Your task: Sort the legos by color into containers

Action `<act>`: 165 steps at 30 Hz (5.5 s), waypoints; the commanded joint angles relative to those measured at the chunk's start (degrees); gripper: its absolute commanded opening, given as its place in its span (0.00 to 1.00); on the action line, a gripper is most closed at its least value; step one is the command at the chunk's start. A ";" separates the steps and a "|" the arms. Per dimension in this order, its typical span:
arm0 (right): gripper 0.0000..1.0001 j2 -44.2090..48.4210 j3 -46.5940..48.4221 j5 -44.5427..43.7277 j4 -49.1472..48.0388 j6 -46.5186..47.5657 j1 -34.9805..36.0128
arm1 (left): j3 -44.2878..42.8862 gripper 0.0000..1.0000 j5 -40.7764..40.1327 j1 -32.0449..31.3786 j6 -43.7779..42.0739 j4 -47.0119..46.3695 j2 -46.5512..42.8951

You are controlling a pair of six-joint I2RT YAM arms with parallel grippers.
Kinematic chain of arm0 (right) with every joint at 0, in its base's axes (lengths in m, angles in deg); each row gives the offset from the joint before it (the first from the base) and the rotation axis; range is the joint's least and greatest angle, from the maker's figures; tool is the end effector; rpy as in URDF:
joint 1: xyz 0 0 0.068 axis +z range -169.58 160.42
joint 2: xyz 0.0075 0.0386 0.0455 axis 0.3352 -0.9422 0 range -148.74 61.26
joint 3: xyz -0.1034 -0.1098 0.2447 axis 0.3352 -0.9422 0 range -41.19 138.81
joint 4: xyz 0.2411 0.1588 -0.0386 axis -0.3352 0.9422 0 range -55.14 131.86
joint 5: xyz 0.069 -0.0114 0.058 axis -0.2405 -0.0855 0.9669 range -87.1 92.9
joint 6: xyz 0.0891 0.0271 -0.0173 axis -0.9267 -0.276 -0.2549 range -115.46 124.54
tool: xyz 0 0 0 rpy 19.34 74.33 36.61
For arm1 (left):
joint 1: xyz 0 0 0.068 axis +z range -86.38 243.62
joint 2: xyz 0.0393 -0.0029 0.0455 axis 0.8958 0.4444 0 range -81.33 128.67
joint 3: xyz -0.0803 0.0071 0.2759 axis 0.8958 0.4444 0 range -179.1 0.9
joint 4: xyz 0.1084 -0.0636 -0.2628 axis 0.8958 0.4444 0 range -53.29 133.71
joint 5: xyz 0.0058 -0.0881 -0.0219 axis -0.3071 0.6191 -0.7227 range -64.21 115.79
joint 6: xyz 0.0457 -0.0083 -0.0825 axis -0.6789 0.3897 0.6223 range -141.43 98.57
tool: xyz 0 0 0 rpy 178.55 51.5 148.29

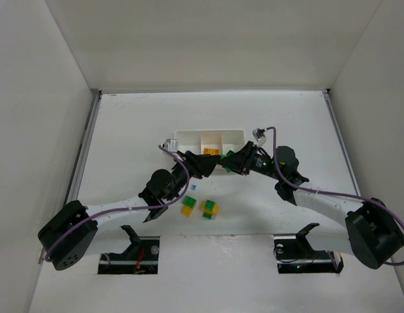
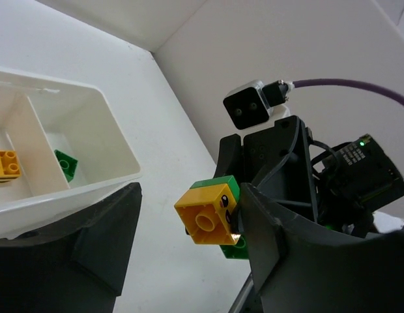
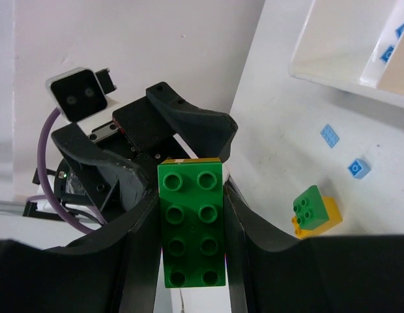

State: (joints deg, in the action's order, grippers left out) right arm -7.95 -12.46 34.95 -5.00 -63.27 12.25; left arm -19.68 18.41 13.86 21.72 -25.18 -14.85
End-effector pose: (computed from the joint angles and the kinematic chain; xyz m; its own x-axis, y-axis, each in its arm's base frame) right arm 0.2452 0.2057 0.2389 -0.8349 0.4054 -0.3723 -0.3305 0.1716 0.9281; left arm 0.2003 -0.2196 0.2563 -0.3333 -0.6560 -0.6772 0.6158 0.3923 -0.6832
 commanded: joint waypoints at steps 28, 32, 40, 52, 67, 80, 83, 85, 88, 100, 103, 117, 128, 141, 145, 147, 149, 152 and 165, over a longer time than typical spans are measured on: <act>0.24 -3.04 -0.34 0.91 -16.31 0.93 -0.50 | -5.96 0.49 7.29 2.43 15.20 6.43 -0.91; 0.24 -2.42 -0.78 0.91 -16.04 1.10 -1.12 | -5.70 0.54 6.76 3.48 14.94 7.13 -1.09; 0.24 -4.09 -0.34 0.56 -16.31 1.19 -0.85 | -6.67 0.50 8.60 3.57 15.29 6.43 -0.30; 0.25 -5.76 0.01 0.12 -18.24 0.93 -0.85 | -5.88 0.37 7.73 1.64 16.96 5.64 -2.93; 0.46 -6.46 -0.69 -0.06 -18.24 1.19 -0.85 | -4.30 0.18 5.53 3.22 18.19 6.08 -4.51; 0.61 -6.29 -1.13 0.47 -18.24 1.37 -0.85 | -2.80 0.18 6.23 6.12 19.77 5.37 -3.37; 0.61 -6.03 -1.40 0.82 -18.68 1.37 -1.12 | -2.80 0.18 6.93 6.65 19.86 5.37 -3.46; 0.56 -5.94 -1.48 0.99 -18.77 1.37 -1.12 | -2.80 0.18 7.29 6.82 20.04 5.37 -3.37; 0.52 -6.55 -1.22 1.61 -18.24 1.37 -1.12 | -2.89 0.18 7.55 7.00 20.12 5.72 -3.37; 0.27 -4.89 -1.40 2.92 -17.80 1.10 -2.78 | -3.33 0.18 15.71 9.63 19.42 6.08 -3.02; 0.26 -2.95 -0.87 3.89 -16.14 1.01 -5.15 | -2.80 0.18 19.76 11.48 19.42 6.08 -2.76; 0.27 -2.06 2.73 0.58 -4.47 6.71 -11.05 | -3.06 0.17 23.02 17.11 18.19 7.66 -3.55; 0.30 -7.25 12.22 -22.02 18.58 25.17 -8.86 | -8.95 0.18 18.46 16.67 13.80 10.38 2.60; 0.54 -13.67 17.32 -27.48 21.75 29.14 -6.22 | -17.30 0.18 12.48 15.88 5.01 18.99 9.02; 0.58 -13.50 17.41 -27.74 21.75 29.66 -5.87 | -19.32 0.18 11.42 15.53 3.25 20.22 11.21; 0.58 -12.18 16.89 -28.53 21.40 29.67 -5.78 | -20.37 0.18 11.24 15.35 2.46 21.02 12.44; 0.58 -9.73 15.75 -29.94 21.05 29.67 -5.25 | -21.25 0.18 10.89 15.00 1.50 21.46 13.76; 0.59 -4.72 13.20 -32.57 20.61 30.19 -4.11 | -22.75 0.18 9.58 14.47 -0.26 22.51 16.31; 0.62 6.80 6.25 -33.90 22.19 32.21 0.46 | -30.40 0.29 0.35 11.83 -7.65 29.72 24.22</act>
State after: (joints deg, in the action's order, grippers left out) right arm -3.54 -5.26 2.01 17.87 -32.47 10.74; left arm -47.28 22.61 25.97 17.09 3.69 9.37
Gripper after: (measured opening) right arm 0.606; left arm 0.348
